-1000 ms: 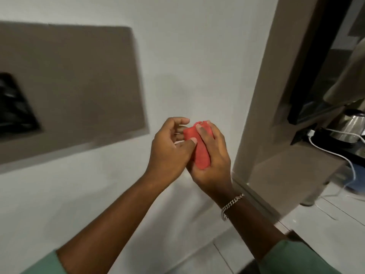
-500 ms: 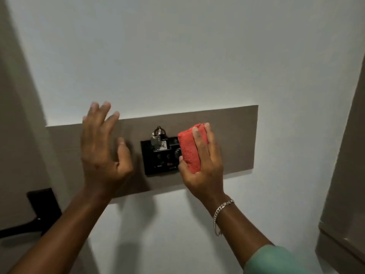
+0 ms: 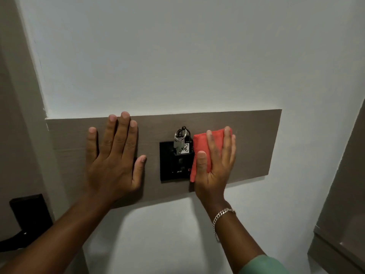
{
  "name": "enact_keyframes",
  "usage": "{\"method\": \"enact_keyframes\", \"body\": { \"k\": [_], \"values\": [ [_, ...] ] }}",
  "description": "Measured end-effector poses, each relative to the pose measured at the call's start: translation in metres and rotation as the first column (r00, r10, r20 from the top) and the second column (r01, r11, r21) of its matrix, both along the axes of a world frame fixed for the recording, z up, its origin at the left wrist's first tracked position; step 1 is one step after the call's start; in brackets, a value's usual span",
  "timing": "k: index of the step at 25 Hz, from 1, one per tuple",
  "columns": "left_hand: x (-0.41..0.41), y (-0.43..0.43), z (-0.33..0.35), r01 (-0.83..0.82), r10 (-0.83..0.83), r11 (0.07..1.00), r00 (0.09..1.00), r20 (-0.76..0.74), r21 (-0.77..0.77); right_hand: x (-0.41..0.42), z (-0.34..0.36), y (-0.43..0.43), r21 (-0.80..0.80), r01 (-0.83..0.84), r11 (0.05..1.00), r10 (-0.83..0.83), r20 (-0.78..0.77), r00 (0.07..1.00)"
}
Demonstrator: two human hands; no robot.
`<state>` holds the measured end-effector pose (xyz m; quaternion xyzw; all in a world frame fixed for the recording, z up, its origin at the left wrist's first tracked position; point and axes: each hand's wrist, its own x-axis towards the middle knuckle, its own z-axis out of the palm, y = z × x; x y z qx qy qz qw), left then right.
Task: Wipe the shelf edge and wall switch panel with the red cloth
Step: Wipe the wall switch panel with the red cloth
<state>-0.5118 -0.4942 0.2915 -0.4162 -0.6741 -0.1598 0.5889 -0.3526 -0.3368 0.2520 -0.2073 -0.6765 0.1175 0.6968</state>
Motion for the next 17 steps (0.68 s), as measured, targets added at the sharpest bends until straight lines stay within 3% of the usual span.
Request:
{"method": "enact_keyframes", "body": {
  "k": [3,7,11,14,17],
  "values": [
    [-0.001,-0.001,0.000,0.007,-0.006,1.000,0.999,-0.036,0.012,0.013,-0.008,0.015,0.199,0.021,0.980,-0.037,0.078,0.996],
    [-0.001,0.000,0.000,0.028,-0.026,0.999,0.999,-0.041,0.031,0.005,-0.002,0.008,0.035,-0.021,0.999,0.023,-0.061,0.998],
    [-0.002,0.000,0.002,0.018,-0.017,1.000,0.998,-0.054,0.025,0.008,0.001,0.013,0.178,0.029,0.984,-0.027,-0.016,1.000],
    [-0.001,-0.001,0.002,0.016,-0.015,1.000,0.999,-0.045,0.019,0.001,0.007,0.009,-0.022,-0.002,1.000,-0.002,-0.155,0.988],
    [0.000,-0.001,0.002,0.014,-0.014,1.000,0.999,-0.039,0.002,0.000,-0.005,0.003,0.116,0.042,0.992,-0.036,-0.057,0.998]
  ]
}}
